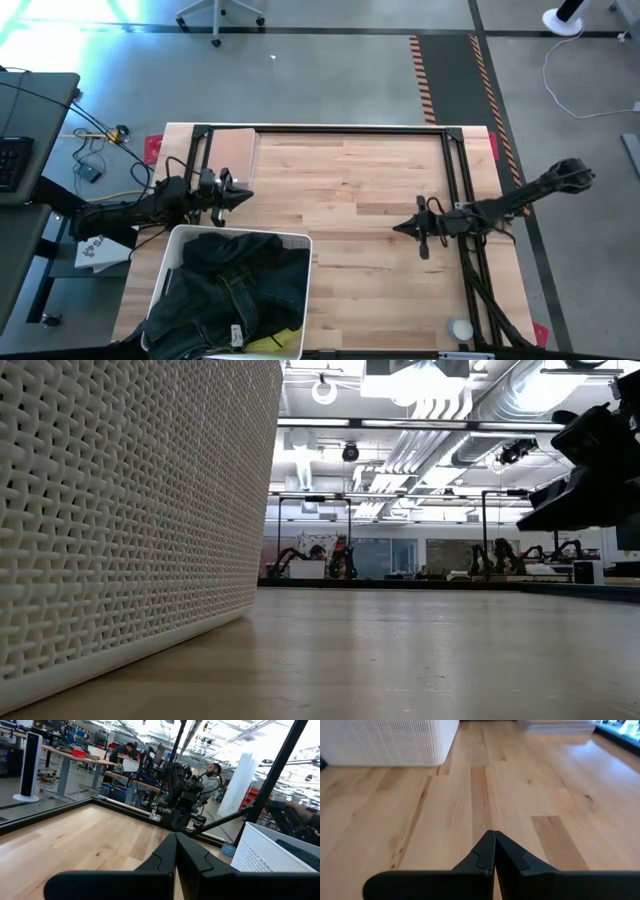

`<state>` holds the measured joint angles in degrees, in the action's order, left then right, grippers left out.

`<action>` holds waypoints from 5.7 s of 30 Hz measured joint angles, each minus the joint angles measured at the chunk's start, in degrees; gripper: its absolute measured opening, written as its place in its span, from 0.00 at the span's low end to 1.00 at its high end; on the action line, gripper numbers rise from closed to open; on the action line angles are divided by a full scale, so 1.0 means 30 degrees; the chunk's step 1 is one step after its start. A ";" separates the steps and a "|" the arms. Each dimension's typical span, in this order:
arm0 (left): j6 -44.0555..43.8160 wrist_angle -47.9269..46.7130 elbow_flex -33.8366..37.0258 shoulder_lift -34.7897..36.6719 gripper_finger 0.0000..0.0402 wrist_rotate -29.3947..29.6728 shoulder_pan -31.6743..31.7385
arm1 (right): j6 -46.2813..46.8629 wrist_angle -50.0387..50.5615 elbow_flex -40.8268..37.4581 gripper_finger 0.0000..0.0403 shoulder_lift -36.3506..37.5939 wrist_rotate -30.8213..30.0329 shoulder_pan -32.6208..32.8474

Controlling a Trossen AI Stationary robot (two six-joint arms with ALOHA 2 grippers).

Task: Sort clothes
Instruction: Return to Home Position

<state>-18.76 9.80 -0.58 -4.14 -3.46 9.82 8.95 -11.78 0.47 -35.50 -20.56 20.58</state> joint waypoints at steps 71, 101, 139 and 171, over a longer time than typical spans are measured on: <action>0.7216 -0.3149 -0.0044 0.1311 0.01 0.0836 -0.1047 | -0.4138 0.3363 0.0000 0.00 1.1700 0.5388 -0.8364; 0.6646 -0.3059 -0.0073 0.1311 0.01 0.1059 -0.2429 | -0.4138 0.3383 0.0000 0.00 1.1697 0.5422 -0.8364; 0.6331 -0.2866 -0.0036 0.1311 0.01 0.3344 -0.2688 | -0.4138 0.3383 0.0000 0.00 1.1700 0.5422 -0.8364; 0.6324 -0.2863 -0.0036 0.1311 0.01 0.3359 -0.2681 | -0.4138 0.3383 0.0000 0.00 1.1697 0.5422 -0.8364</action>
<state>0.21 1.21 -0.69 -0.21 6.61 1.78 -3.46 -1.63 0.47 -0.41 -4.29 -4.51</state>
